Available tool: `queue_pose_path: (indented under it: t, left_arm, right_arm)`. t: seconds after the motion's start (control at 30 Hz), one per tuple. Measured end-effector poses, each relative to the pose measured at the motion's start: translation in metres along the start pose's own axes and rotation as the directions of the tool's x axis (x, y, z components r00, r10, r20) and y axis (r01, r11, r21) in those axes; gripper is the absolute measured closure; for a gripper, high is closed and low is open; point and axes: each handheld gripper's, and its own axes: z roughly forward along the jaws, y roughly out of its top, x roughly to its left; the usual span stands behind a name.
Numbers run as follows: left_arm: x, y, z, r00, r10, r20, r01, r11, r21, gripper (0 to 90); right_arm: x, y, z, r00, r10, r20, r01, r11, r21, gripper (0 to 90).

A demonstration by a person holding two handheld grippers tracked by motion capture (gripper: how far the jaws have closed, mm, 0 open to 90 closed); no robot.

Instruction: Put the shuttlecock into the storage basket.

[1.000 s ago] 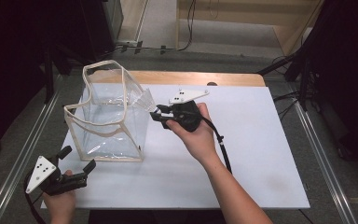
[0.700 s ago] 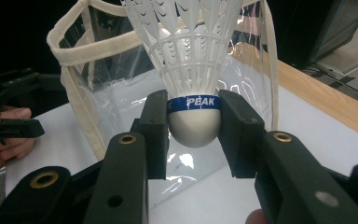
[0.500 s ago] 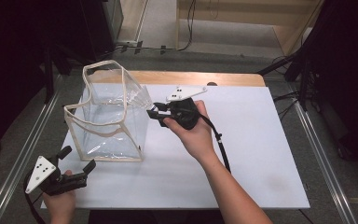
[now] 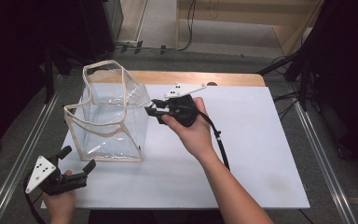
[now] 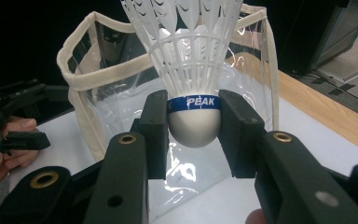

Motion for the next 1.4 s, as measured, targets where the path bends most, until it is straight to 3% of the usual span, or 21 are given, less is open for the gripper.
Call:
queue_pose_path:
  t: [1.4]
  left_arm:
    - [0.001,0.000,0.000,1.0000,-0.005,0.004,0.005,1.0000,0.005,0.0]
  right_arm:
    - [0.018,0.023,0.017,0.9984,-0.026,-0.050,0.025,0.9994,-0.022,62.9]
